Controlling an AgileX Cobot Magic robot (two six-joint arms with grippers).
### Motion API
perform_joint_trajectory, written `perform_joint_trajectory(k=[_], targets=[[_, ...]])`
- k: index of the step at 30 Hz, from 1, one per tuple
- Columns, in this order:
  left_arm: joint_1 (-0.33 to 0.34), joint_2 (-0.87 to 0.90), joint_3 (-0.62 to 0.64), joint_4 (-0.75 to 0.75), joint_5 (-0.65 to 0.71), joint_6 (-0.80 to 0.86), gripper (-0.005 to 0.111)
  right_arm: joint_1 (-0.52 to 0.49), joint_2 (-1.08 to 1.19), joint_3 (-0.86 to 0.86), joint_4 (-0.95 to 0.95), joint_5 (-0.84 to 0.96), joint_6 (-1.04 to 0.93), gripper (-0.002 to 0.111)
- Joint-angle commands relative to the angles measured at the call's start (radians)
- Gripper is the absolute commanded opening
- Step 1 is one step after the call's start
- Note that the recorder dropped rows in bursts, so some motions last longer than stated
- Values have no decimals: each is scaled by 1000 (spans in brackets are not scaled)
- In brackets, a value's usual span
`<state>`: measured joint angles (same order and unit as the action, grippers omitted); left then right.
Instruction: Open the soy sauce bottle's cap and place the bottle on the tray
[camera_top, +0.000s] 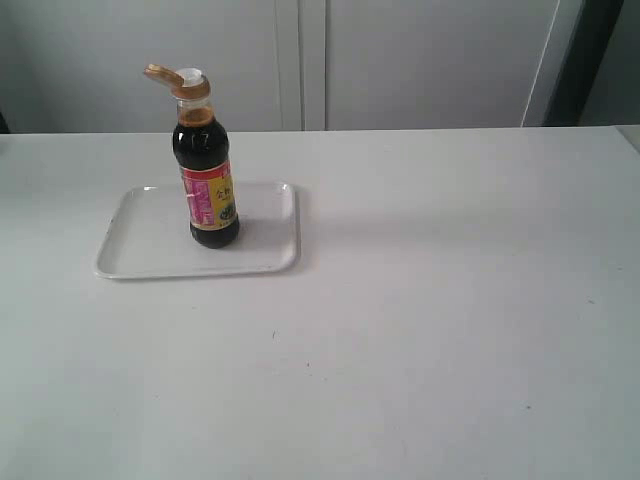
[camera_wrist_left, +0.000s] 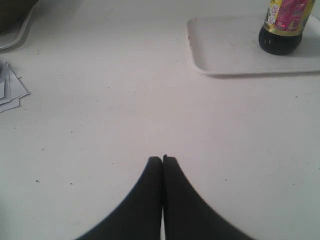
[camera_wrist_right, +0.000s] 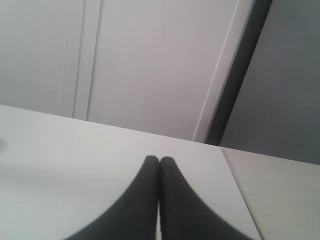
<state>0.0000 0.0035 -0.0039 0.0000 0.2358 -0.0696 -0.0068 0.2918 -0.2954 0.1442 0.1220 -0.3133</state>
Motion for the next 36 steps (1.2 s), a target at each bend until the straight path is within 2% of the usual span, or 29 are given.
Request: perform_joint_trajectory(k=[1,10,15,19,31,36], targets=[[1,-3,4,-14,-5,0,0,0,-5,3,2,-12,5,0],[1,-3,4,-14,-5,0,0,0,-5,9,41,6,12,0],[1,-3,4,-14,-5,0,0,0,-10,63,-24,11,65,0],[1,-3,4,-14,-5,0,0,0,-65,115,-129,11,188,0],[1,-3,4,-14,-5,0,0,0,-292,252,-136,99,227,0],[1,-3,4,-14,-5,0,0,0,-292,295,-136,101,232,0]])
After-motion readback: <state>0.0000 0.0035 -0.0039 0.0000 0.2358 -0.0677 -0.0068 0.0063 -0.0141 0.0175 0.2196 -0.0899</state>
